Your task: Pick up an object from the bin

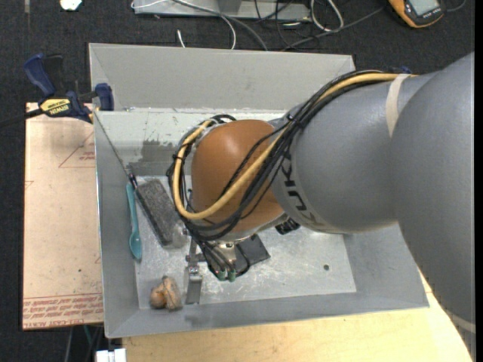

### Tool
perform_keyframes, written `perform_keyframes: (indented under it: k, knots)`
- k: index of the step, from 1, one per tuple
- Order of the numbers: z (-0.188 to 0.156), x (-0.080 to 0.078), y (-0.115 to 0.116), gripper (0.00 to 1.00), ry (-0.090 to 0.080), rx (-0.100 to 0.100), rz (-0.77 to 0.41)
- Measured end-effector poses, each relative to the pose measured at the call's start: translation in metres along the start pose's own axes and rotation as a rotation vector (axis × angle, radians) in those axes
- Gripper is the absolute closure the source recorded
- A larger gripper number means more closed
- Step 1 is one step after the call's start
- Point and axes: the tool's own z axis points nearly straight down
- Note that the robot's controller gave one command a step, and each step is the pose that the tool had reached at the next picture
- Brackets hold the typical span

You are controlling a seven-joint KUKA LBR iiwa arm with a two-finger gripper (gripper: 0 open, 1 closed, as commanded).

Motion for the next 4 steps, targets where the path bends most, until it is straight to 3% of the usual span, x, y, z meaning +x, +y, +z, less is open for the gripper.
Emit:
perform_keyframes:
  k: [1, 2, 3, 4]
  knots:
    - [-0.004, -0.002, -0.001, 0.00, -0.007, -0.002, 0.005]
    - [0.059, -0.009, 0.010, 0.00, -0.013, -0.003, -0.211]
    - [0.126, -0.027, 0.013, 0.00, -0.062, -0.012, -0.257]
    - [0.071, -0.008, 0.009, 0.00, -0.011, -0.003, -0.265]
